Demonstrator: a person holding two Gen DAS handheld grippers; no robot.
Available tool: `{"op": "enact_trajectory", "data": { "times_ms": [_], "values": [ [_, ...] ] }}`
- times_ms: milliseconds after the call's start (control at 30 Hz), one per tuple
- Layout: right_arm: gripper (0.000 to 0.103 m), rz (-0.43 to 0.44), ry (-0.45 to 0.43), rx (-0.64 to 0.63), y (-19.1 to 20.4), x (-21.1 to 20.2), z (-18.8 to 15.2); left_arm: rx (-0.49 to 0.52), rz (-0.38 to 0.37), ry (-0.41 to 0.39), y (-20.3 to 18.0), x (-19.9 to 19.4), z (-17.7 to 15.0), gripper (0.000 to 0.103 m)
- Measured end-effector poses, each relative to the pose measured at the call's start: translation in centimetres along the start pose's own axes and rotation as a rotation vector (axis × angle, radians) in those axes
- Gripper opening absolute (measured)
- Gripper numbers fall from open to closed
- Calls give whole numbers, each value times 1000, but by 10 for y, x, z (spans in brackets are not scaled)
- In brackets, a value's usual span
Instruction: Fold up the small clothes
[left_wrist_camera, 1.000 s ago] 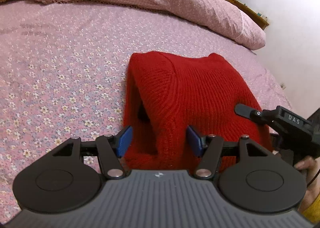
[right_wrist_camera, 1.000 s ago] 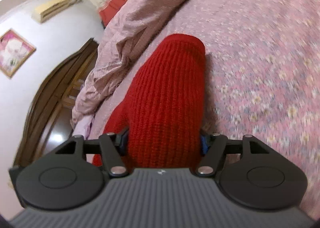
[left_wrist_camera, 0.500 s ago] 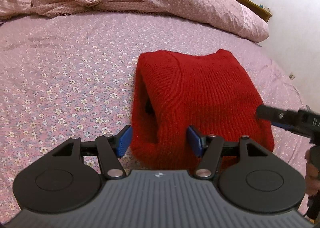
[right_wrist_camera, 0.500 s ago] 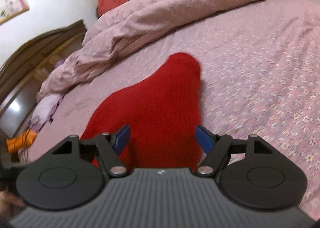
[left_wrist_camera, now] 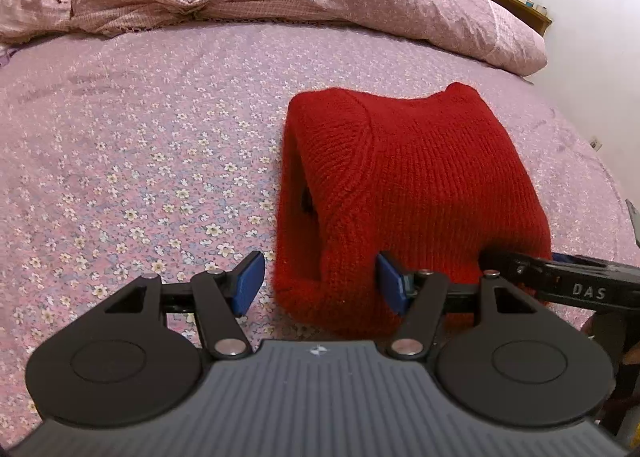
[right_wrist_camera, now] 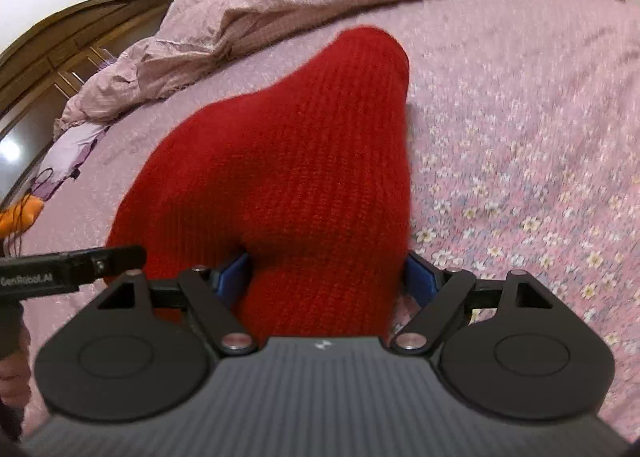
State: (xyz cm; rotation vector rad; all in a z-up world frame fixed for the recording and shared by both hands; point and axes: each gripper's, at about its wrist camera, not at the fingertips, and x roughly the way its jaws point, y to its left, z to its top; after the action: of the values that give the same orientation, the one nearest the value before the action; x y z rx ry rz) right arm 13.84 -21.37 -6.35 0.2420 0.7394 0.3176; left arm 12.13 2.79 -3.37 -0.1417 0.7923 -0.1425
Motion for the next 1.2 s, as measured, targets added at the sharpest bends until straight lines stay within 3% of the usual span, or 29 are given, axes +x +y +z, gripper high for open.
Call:
{"op": "enact_trajectory", "data": {
  "times_ms": [167,400,600,733,900,1200],
  "values": [
    [83,-11,-54,32,2,-24,-1,-10,7,-12,-5,-11,1,68],
    [81,-69,-124,-23,16,-48,-5,-21,20,-12,-14,-28,-2,69],
    [81,-87,-146,-13,20,-68,-12,-31,12,-14,-24,-44,-8,80],
    [81,-99,-140,-4,23,-79,-14,-22,26,4,-33,-50,-13,88],
    [81,-108,-131,-9,28,-86,-20,0,67,22,-41,-51,-19,90],
    [81,-120,-107,7,27,-85,-32,3,70,64,-44,-47,-27,90]
  ]
}}
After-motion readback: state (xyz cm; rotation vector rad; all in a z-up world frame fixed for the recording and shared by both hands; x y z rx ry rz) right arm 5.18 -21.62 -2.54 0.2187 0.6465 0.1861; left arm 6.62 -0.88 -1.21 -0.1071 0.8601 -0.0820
